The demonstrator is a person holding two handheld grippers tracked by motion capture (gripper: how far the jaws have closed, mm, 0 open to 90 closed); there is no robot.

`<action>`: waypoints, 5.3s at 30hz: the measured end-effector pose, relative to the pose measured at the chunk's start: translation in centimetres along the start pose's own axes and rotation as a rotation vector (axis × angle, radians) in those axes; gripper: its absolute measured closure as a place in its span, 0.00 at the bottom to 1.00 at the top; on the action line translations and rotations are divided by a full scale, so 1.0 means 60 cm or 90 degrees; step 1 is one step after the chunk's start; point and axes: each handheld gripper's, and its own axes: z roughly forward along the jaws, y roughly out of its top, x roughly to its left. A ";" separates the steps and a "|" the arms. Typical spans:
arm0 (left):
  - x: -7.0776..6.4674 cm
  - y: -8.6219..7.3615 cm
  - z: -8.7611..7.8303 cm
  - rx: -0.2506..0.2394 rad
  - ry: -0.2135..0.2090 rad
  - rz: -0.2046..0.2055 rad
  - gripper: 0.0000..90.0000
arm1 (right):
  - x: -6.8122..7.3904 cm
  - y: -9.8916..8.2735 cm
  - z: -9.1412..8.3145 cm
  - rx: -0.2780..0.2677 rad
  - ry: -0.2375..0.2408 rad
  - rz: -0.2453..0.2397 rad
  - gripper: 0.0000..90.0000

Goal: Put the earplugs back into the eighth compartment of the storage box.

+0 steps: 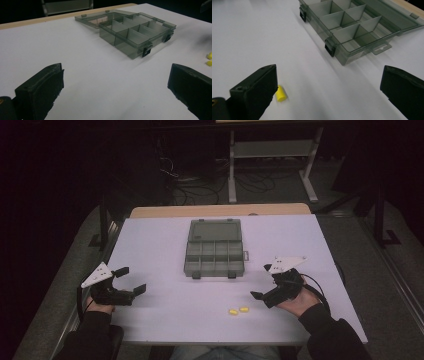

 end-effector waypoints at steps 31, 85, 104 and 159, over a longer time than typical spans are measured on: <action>-0.001 0.000 0.001 0.008 -0.001 0.000 0.00 | 0.045 0.007 0.057 0.096 0.083 -0.055 0.01; 0.000 -0.001 0.002 0.009 0.003 -0.001 0.00 | 0.066 0.010 0.081 0.193 0.139 -0.061 0.88; -0.001 -0.002 -0.002 0.009 0.020 -0.002 0.00 | 0.044 0.045 0.051 0.190 0.152 -0.052 0.88; 0.001 -0.003 -0.001 0.010 0.005 -0.008 0.00 | -0.101 0.149 0.083 0.145 0.055 0.003 0.88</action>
